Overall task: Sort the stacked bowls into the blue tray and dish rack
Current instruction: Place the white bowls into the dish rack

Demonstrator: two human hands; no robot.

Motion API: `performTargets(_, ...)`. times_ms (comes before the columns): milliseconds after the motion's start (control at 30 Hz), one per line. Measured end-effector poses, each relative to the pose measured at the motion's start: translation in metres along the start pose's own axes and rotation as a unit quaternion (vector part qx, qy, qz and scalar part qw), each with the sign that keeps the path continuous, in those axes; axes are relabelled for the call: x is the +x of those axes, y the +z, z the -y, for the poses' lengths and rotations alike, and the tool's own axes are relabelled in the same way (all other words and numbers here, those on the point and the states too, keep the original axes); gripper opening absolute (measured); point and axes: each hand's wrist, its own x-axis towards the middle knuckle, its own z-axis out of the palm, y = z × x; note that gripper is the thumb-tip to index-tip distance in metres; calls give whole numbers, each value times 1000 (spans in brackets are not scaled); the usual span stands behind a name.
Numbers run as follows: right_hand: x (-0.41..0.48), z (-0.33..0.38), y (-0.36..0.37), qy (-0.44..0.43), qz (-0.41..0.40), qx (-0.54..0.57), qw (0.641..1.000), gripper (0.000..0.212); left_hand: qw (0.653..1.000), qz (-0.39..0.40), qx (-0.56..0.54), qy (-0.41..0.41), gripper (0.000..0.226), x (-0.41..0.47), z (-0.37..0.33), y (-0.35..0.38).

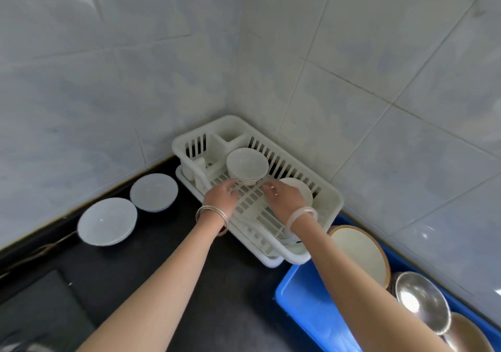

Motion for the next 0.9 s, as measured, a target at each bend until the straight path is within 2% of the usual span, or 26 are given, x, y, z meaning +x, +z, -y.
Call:
performTargets(167, -6, 59, 62, -57, 40, 31, 997, 32, 991, -115, 58, -39, 43, -32, 62, -50)
performTargets(333, 8, 90, 128, -37, 110, -14, 993, 40, 969, -204, 107, -93, 48, -40, 130, -94)
performTargets(467, 34, 100, 164, -7, 109, -46, 993, 49, 939, -252, 178, -153, 51, -39, 171, -124)
performTargets(567, 54, 107, 182, 4, 105, -77, 992, 55, 937, -268, 136, -179, 58, -35, 190, -140)
performTargets(767, 78, 116, 206, 73, 95, 6, 993, 51, 937, -282, -10, -207, 66, -35, 212, -148)
performTargets(833, 81, 118, 212, 98, 96, 90, 986, 44, 935, -281, -41, -212, 65, -36, 216, -148)
performTargets(900, 82, 119, 216, 142, 100, 206, 963, 37, 934, -286, -66, -206, 62, -37, 218, -147)
